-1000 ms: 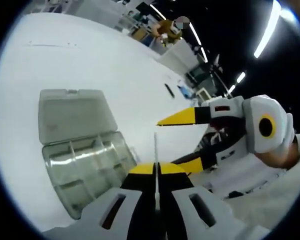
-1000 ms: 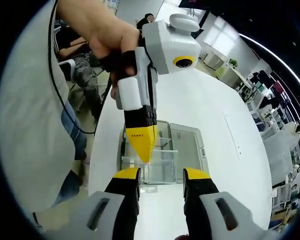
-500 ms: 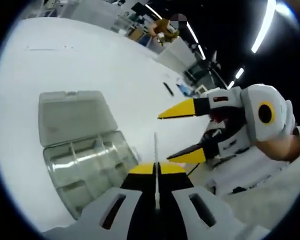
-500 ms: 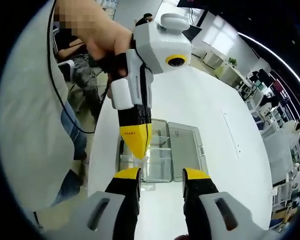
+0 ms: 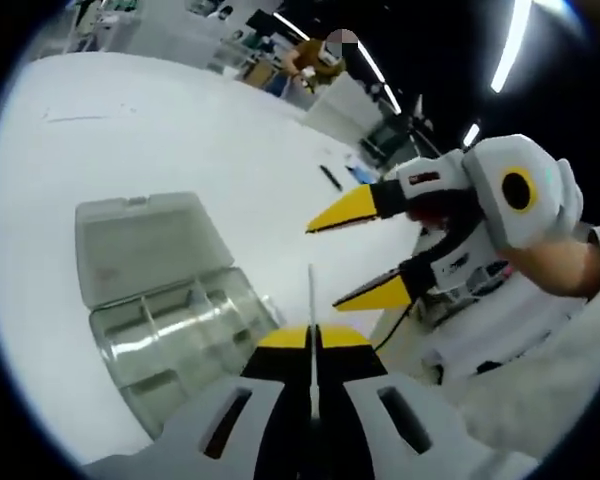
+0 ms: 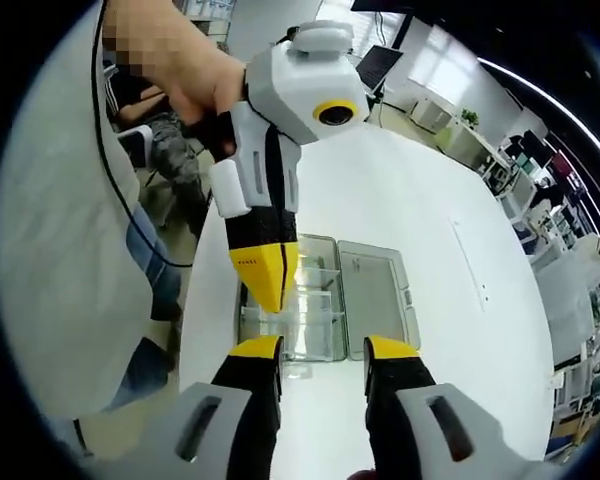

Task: Insert the divider into the dual guide fixture by aligning both edges with the guide slots and pushing it downward to the bottom, including one-sided entry, uneven engagement, binding, and posture correction.

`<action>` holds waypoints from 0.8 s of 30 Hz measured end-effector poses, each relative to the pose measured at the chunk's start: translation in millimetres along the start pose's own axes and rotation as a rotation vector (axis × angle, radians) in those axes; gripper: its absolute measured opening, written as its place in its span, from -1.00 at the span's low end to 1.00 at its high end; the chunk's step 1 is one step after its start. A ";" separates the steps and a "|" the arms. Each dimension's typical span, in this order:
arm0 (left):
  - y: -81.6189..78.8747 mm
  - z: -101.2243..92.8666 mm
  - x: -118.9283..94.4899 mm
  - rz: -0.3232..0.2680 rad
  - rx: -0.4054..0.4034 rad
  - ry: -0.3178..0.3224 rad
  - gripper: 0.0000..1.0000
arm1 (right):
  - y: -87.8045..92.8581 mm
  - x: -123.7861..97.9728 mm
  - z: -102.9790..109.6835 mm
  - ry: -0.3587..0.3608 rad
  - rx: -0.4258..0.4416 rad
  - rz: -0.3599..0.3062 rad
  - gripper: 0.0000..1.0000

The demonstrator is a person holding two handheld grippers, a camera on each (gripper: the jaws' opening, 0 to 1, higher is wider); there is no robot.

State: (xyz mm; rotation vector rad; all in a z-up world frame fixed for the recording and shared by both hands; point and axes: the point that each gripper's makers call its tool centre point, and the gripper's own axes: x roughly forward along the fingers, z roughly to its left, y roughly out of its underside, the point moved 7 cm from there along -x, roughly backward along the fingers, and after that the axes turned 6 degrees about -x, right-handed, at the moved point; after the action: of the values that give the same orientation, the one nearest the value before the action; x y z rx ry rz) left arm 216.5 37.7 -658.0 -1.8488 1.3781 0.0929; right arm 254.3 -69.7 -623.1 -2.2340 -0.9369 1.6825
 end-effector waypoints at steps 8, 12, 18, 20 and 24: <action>1.2 -0.4 -2.2 -0.011 0.064 0.001 -1.00 | -3.0 3.7 -1.6 -0.053 -0.014 -0.003 -0.54; 1.2 -0.6 -3.0 -0.017 0.095 0.002 -1.00 | -4.3 4.9 -1.0 -0.073 -0.026 -0.004 -0.65; 1.9 -2.3 -2.9 -0.016 0.164 0.000 -1.00 | -8.0 5.9 -0.5 -0.111 -0.027 -0.015 -0.74; 2.5 -3.3 -2.0 -0.005 0.204 -0.004 -1.00 | -7.5 6.9 0.0 -0.125 -0.031 -0.015 -0.76; 2.9 -4.4 -2.0 0.001 0.247 -0.006 -1.00 | -4.8 8.2 1.3 -0.155 -0.020 -0.019 -0.83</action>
State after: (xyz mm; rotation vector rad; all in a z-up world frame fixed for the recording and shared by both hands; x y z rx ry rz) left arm 211.6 36.3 -655.6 -1.6411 1.3231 -0.0684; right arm 252.6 -61.4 -627.7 -2.1243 -1.0101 1.8676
